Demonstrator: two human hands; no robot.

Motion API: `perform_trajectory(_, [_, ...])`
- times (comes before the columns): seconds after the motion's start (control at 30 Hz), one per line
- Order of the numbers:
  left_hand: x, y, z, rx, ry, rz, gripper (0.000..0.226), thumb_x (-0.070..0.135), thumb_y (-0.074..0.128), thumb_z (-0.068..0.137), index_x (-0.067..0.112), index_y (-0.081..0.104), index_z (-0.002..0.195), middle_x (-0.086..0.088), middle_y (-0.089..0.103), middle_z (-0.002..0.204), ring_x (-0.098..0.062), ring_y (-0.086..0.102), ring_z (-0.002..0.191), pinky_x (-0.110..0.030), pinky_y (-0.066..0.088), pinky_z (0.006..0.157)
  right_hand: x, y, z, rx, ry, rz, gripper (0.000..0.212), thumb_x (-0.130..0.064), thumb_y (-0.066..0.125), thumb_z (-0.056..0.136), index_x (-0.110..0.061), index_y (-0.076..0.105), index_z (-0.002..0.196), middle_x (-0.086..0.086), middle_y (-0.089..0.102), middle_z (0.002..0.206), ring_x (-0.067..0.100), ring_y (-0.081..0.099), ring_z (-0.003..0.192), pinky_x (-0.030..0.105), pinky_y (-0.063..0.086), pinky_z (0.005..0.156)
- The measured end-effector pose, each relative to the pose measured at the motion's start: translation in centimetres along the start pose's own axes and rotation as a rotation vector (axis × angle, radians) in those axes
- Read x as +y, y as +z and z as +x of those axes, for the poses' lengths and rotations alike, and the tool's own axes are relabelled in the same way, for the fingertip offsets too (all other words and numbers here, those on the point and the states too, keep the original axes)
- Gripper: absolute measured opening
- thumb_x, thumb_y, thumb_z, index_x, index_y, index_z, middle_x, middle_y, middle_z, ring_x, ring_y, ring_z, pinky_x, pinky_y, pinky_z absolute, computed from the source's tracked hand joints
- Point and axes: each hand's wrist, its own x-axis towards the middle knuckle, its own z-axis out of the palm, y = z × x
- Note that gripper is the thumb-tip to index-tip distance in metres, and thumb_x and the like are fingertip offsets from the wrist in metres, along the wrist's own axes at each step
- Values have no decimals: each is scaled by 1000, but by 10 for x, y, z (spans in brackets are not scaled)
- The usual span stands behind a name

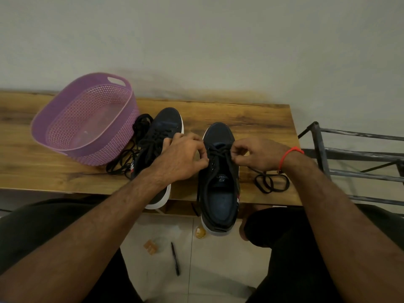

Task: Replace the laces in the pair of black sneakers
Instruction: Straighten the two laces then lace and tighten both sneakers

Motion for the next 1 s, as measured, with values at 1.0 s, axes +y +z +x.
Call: perform_trajectory(1.0, [8,-7,-1,-103,-73,-427,9,21,65,97,29,66,100,9,73,84,-1,68,82,-23,52,76,-14,-2,-3,32,35,125,12,-14,59,95,-20,68,98,-4,73,85,11,68,86,27,52,80])
